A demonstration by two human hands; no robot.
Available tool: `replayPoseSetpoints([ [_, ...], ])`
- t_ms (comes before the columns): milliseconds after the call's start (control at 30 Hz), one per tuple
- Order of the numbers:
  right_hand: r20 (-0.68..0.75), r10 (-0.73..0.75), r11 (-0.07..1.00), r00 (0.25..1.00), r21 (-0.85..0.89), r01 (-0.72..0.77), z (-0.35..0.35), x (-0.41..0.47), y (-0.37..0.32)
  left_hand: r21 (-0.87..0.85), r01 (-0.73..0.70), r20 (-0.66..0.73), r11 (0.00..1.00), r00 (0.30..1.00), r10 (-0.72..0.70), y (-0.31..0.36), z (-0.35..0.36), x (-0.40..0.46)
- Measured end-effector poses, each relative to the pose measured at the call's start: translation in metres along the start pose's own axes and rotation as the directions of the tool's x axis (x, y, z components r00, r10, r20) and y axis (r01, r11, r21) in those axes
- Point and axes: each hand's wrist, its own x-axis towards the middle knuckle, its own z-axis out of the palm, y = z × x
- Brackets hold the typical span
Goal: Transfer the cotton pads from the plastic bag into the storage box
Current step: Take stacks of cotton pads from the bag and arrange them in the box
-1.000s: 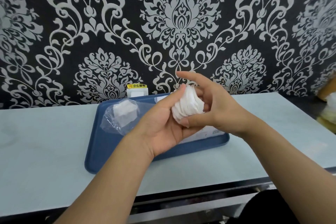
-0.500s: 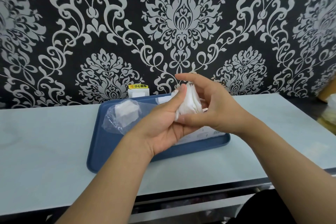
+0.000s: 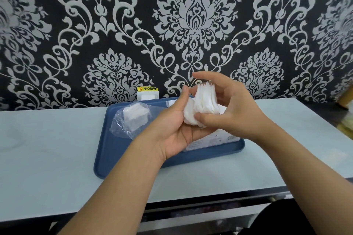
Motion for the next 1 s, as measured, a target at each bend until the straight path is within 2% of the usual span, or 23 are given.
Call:
replayPoseSetpoints([
  [267,0.106,-0.002,0.993,0.994,-0.118,0.014,0.005,-0.002,-0.003,0.226,-0.073,-0.121,0.971,0.987,0.102,-0.006,0.005,0.0],
  [433,0.131,0.02,0.996,0.991,-0.086,-0.008,0.004,0.0,0.001,0.306,-0.074,-0.063,0.949,0.993,0.098,-0.003,0.007,-0.004],
  [667,0.167,0.046,0.993,0.985,-0.115,-0.026,0.007,0.001,0.001,0.178,-0.085,0.031,0.98,0.996,0.081,-0.006,0.005,-0.002],
  [800,0.136,-0.004,0.993,0.991,-0.12,0.021,0.012,0.001,-0.001,0.148,-0.024,0.106,0.989,0.994,0.008,-0.004,-0.001,-0.004],
  [1000,0.291,0.094,0.992,0.952,-0.109,-0.064,0.004,-0.005,0.003,0.204,-0.014,0.163,0.979,0.986,-0.02,-0.004,-0.004,-0.001],
])
